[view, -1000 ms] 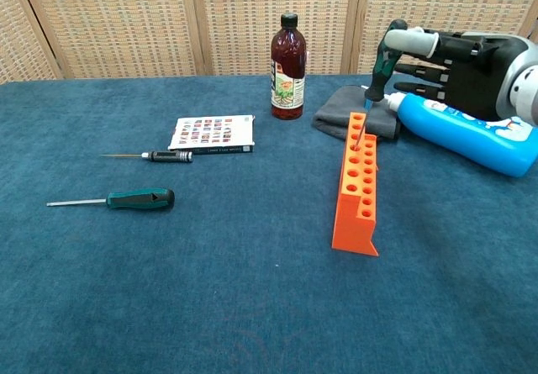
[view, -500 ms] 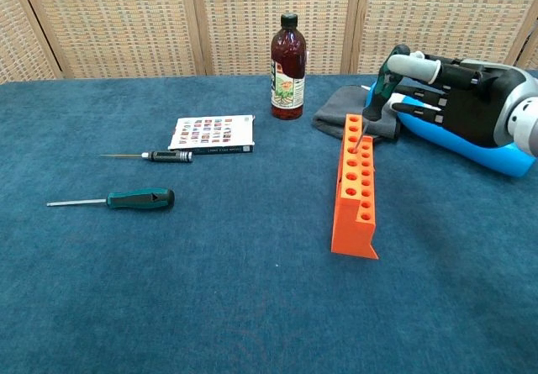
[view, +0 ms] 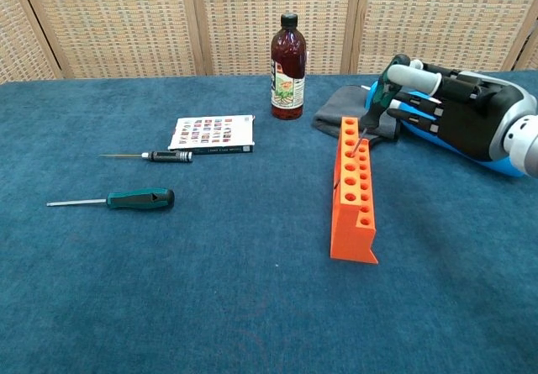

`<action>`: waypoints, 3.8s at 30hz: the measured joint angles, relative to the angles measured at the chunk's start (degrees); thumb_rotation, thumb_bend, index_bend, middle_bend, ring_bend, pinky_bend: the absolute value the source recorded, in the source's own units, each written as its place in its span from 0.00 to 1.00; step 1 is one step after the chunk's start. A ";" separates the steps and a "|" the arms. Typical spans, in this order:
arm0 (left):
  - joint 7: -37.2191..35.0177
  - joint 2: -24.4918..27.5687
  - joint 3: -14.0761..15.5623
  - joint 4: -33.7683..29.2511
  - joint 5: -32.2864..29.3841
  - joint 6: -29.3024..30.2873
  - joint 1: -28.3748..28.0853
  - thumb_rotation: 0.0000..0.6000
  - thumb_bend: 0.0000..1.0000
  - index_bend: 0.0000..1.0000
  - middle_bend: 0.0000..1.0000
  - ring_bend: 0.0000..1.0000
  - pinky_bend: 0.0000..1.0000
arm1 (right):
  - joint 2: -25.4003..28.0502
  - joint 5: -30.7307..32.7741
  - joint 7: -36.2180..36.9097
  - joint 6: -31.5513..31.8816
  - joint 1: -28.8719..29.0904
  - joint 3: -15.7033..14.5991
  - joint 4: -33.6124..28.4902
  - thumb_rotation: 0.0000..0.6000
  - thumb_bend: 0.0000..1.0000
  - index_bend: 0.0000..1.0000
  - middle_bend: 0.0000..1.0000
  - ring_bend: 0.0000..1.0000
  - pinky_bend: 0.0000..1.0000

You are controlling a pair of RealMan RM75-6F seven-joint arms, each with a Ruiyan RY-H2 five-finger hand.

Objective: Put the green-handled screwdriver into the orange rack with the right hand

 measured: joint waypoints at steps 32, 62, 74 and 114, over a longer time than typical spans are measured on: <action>-0.51 0.11 -0.05 0.04 -0.26 -0.04 0.03 1.00 0.00 0.00 0.00 0.00 0.00 | -2.20 -7.39 6.19 5.23 1.49 -6.49 5.65 1.00 0.22 0.54 0.00 0.00 0.00; -0.79 0.15 -0.06 0.02 -0.13 0.07 0.03 1.00 0.00 0.00 0.00 0.00 0.00 | -0.81 -8.48 8.99 7.54 2.11 -8.83 4.82 1.00 0.22 0.41 0.00 0.00 0.00; -1.15 0.28 0.06 -0.26 0.53 0.75 0.25 1.00 0.00 0.00 0.00 0.00 0.00 | 1.61 -8.34 5.13 7.81 2.93 -8.82 -2.38 1.00 0.22 0.38 0.00 0.00 0.00; -1.74 0.38 -0.06 -0.26 0.68 1.08 0.37 1.00 0.00 0.00 0.00 0.00 0.00 | 1.88 -6.62 -0.27 8.34 3.37 -9.25 -7.55 1.00 0.22 0.38 0.00 0.00 0.00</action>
